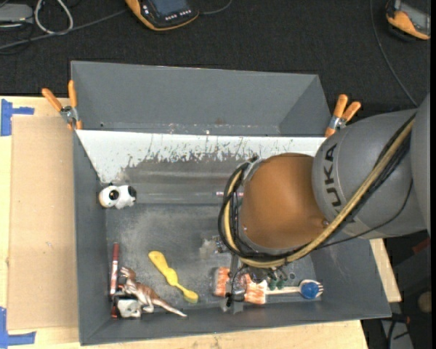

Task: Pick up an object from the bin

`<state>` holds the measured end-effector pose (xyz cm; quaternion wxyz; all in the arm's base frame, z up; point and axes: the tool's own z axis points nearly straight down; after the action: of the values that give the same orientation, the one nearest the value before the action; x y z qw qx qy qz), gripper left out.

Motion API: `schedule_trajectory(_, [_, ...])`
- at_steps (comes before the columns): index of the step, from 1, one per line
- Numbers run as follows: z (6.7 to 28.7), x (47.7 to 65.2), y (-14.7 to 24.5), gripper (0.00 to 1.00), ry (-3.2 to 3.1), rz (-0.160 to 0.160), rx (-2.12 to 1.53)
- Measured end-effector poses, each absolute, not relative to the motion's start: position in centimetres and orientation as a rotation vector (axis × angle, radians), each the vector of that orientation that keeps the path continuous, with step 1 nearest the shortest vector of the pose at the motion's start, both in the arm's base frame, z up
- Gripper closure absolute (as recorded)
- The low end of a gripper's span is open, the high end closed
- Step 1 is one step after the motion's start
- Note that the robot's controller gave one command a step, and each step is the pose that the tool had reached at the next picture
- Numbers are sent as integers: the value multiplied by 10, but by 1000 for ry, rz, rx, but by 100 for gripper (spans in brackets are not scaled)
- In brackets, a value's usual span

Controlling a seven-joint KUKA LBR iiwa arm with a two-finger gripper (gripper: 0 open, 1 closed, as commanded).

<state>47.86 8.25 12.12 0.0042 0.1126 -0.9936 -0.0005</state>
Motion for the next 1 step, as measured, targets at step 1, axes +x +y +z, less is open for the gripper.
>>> schedule_trajectory(1, [123, 491, 43, 0, -3074, -2, 621])
